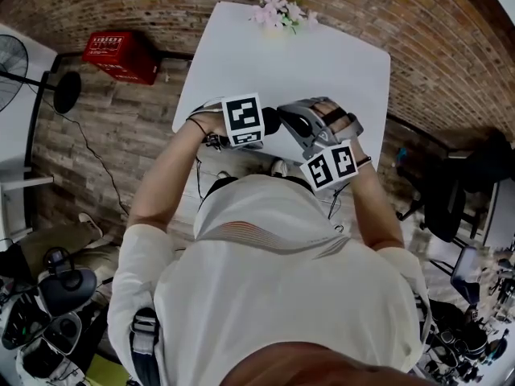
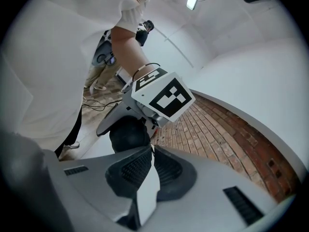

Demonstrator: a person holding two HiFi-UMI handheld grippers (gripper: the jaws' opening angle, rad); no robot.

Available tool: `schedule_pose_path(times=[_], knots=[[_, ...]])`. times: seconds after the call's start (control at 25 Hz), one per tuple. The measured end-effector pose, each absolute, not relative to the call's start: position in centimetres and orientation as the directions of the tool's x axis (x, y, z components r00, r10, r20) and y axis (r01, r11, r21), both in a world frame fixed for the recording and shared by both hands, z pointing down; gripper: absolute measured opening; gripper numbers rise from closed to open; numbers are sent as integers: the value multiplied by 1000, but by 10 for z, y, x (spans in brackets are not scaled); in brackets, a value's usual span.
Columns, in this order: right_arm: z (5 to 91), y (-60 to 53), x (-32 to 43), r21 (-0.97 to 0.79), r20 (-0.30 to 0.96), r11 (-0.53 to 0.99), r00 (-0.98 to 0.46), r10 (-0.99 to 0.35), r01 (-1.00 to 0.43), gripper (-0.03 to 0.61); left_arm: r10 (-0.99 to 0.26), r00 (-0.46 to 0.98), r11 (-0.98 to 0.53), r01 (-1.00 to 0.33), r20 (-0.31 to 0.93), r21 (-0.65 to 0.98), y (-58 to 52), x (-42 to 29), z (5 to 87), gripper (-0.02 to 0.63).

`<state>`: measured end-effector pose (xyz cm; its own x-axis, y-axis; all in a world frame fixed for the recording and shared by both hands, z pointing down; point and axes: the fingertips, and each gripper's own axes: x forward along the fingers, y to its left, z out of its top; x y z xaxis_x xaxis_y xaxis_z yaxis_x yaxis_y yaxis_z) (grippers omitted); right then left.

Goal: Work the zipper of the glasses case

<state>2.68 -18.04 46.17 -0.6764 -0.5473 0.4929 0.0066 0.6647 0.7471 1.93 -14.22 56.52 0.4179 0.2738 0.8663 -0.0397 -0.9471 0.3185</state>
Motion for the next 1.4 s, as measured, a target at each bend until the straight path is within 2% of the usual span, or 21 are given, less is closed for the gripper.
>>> schedule_pose_path(times=[0.12, 0.24, 0.36, 0.48, 0.64, 0.76, 0.88, 1.12, 1.4], knots=[[453, -186, 29, 721, 466, 689, -688, -556, -69, 85, 203, 480, -965, -49, 853, 258, -152, 24, 560, 265], [439, -199, 38, 676, 400, 703, -691, -602, -221, 95, 107, 620, -971, -101, 777, 215, -166, 36, 543, 265], [420, -215, 50, 593, 319, 703, -686, -654, -394, 95, -46, 766, -967, -195, 641, 164, -188, 44, 513, 265], [400, -230, 68, 472, 242, 672, -649, -721, -571, 75, -251, 823, -938, -337, 509, 82, -214, 37, 478, 265], [383, -248, 98, 312, 179, 595, -569, -803, -741, 52, -503, 811, -844, -535, 300, 31, -242, 9, 423, 265], [375, -257, 124, 174, 129, 537, -521, -843, -826, 52, -635, 766, -756, -642, 101, 128, -252, -26, 381, 265], [371, -260, 150, 54, 88, 477, -471, -878, -877, 52, -741, 671, -663, -725, -26, 186, -253, -64, 357, 265], [360, -262, 184, -35, 39, 371, -372, -927, -928, 51, -864, 494, -503, -839, -98, 209, -248, -123, 347, 265], [360, -264, 181, -18, 46, 344, -344, -938, -939, 51, -875, 475, -483, -866, -90, 129, -249, -122, 345, 265]])
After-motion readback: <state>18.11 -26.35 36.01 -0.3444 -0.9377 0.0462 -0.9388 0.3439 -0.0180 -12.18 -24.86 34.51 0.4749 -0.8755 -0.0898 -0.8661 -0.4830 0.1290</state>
